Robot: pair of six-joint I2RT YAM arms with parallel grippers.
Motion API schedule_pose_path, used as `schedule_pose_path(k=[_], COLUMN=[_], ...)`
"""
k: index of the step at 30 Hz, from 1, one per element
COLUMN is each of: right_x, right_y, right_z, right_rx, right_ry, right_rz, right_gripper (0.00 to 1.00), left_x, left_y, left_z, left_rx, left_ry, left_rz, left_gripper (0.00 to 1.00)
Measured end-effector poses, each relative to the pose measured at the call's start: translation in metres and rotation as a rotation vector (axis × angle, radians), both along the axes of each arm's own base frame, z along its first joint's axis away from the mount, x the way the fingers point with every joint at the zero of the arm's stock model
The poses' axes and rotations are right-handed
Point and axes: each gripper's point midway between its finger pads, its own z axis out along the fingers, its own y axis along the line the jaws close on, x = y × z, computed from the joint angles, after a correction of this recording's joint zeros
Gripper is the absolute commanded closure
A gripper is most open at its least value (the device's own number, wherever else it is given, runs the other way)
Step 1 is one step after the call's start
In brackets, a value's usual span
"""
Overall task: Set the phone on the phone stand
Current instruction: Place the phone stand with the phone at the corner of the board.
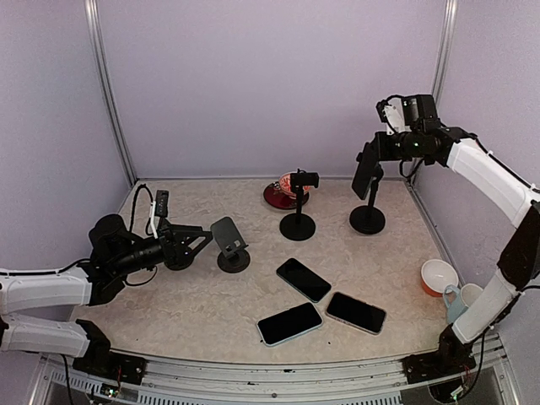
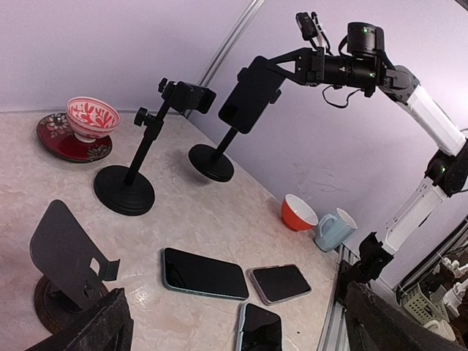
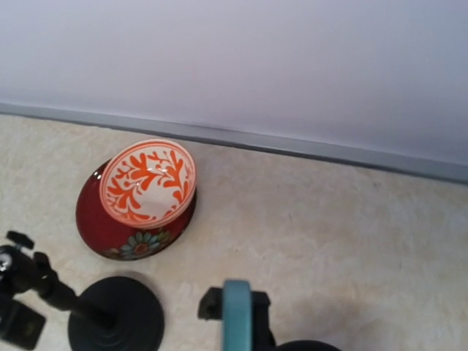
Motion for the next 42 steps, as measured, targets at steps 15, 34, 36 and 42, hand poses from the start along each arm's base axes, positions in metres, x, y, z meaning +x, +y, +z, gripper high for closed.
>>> schedule_pose_path(k=[15, 34, 36, 42], right_x=[0.062, 0.093, 0.095, 0.104], right_y=[0.061, 0.062, 0.057, 0.04], right_z=[0.04, -0.015, -0.015, -0.018], right_rx=[-0.02, -0.094, -0.094, -0.09], right_ry=[-0.148, -0.1, -0.101, -0.1], right_rz=[0.442, 0.51, 0.5, 0.465], right_gripper=[1.0, 1.0, 1.0, 1.0], left_x=[-0.007, -0.014, -0.014, -0.012], left_y=[0.007, 0.016, 0.016, 0.015], left_z=[0.012, 0.023, 0.022, 0.015], left_rx=[0.011, 0.006, 0.007, 0.019], left_ry=[-0.016, -0.048, -0.046, -0.028], left_rz=[0.016, 0.041, 0.041, 0.04], left_gripper=[0.01, 0.01, 0.01, 0.01])
